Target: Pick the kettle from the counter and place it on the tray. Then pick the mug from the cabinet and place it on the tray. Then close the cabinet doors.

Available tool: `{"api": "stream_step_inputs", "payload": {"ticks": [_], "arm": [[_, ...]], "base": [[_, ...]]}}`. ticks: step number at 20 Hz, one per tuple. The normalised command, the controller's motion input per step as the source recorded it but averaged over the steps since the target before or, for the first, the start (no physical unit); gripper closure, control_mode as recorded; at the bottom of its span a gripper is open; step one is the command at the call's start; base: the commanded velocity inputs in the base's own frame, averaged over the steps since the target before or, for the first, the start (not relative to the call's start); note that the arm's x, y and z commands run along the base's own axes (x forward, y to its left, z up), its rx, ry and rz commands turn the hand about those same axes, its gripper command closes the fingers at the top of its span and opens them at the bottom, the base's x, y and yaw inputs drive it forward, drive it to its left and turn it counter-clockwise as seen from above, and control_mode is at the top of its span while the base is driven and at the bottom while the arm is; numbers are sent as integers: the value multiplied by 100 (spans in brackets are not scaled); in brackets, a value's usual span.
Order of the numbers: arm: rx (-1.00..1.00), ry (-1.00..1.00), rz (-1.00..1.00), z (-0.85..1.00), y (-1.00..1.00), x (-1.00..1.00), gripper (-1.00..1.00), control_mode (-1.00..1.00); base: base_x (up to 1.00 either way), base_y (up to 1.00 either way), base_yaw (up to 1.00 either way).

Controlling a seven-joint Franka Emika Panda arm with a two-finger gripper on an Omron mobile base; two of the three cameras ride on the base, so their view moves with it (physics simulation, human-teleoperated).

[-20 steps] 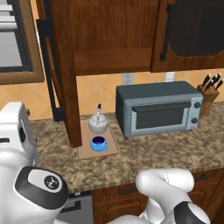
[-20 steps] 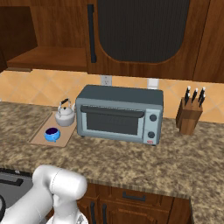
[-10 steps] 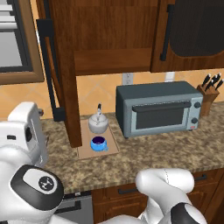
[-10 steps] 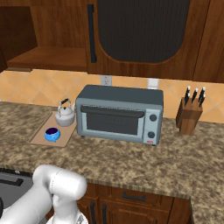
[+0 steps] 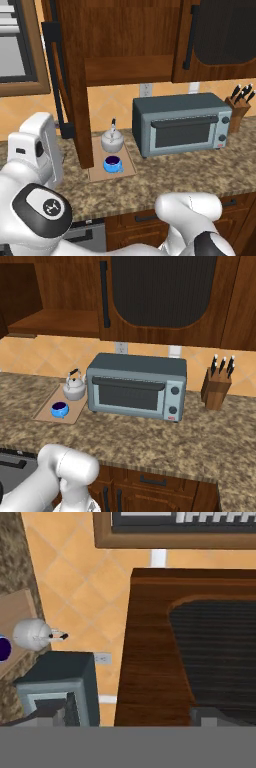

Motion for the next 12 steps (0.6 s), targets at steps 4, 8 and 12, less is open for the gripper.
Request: {"api": "stream_step_inputs", "payload": {"ticks": [4, 8, 12], "arm": [[0, 0, -16, 0, -27, 5, -100, -100], [0, 0, -13, 0, -32, 3, -100, -100], [0, -6, -12, 5, -43, -3, -100, -100]], "base": [[0, 0, 0], [0, 0, 0], [0, 0, 0]]}}
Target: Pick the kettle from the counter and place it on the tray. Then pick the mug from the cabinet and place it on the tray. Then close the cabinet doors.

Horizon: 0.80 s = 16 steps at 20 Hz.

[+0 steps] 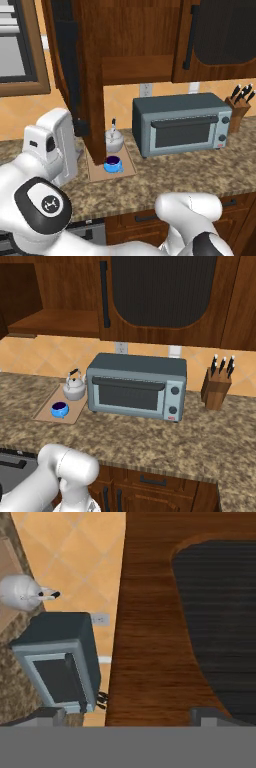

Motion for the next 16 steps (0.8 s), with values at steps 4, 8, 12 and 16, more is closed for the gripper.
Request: {"api": "stream_step_inputs", "payload": {"ticks": [4, 8, 12, 16], "arm": [[0, -8, -14, 15, -50, 0, -100, -100], [0, -12, -15, 16, -50, 6, -100, -100], [0, -7, -13, 15, -53, 10, -100, -100], [0, -1, -13, 10, -63, 10, -100, -100]], "base": [[0, 0, 0], [0, 0, 0], [0, 0, 0], [0, 0, 0]]}}
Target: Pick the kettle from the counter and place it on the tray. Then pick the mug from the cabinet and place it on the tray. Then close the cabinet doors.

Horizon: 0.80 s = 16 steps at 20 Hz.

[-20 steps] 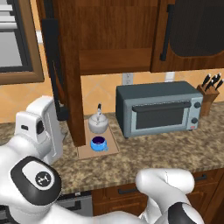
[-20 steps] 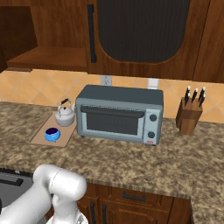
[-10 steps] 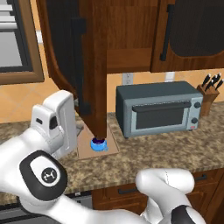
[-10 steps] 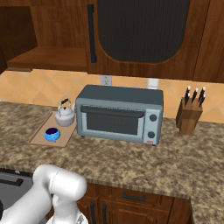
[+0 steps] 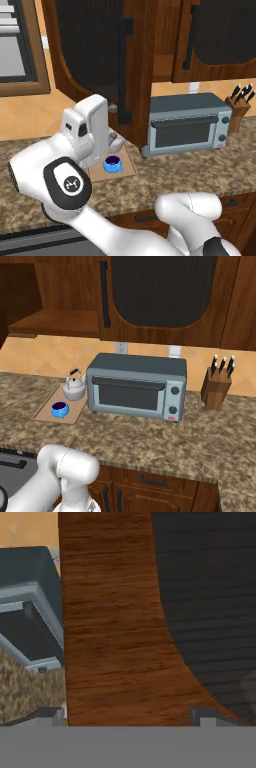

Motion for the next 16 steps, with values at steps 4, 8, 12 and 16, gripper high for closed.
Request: {"api": "stream_step_inputs", "payload": {"ticks": [4, 8, 12, 16], "arm": [[0, 0, -9, 6, -63, 12, -100, -100], [0, 0, -6, 0, -62, 12, -100, -100], [0, 0, -1, 3, -61, 24, -100, -100], [0, 1, 0, 6, -37, 47, -100, -100]], "base": [[0, 0, 0], [0, 0, 0], [0, 0, 0], [0, 0, 0]]}}
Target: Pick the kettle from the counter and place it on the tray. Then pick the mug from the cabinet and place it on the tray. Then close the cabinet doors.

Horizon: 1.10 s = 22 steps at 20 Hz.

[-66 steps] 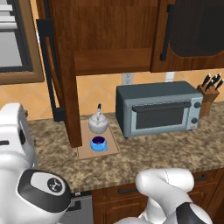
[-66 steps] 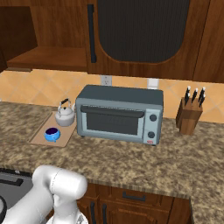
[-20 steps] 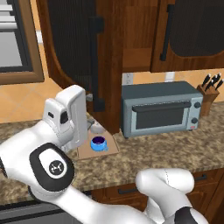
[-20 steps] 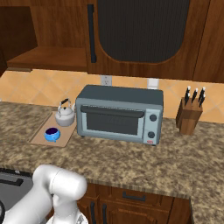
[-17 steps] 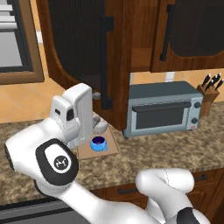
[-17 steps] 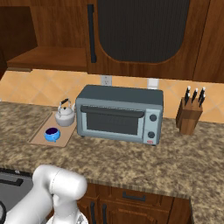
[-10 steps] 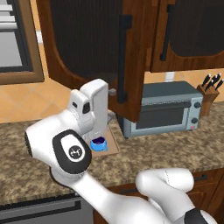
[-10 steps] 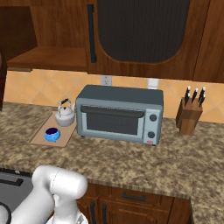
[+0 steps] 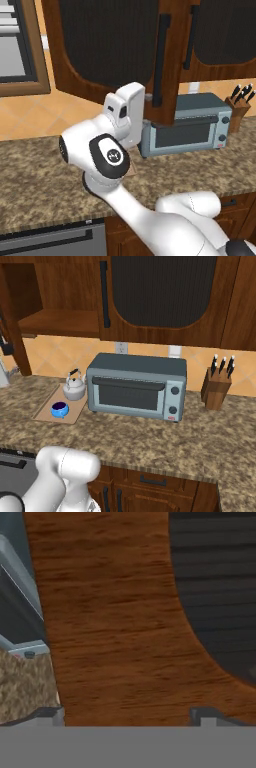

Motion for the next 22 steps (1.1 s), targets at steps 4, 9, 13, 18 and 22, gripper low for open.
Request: {"api": "stream_step_inputs", "payload": {"ticks": [4, 9, 13, 18, 22], "arm": [[0, 2, 4, 6, -29, 45, -100, -100], [0, 6, 11, 9, -34, 44, -100, -100], [2, 11, 14, 5, -45, 44, -100, -100], [5, 14, 23, 3, -47, 56, -100, -100], [2, 4, 23, 4, -44, 49, -100, -100]], "base": [[0, 0, 0], [0, 0, 0], [0, 0, 0], [0, 0, 0], [0, 0, 0]]}}
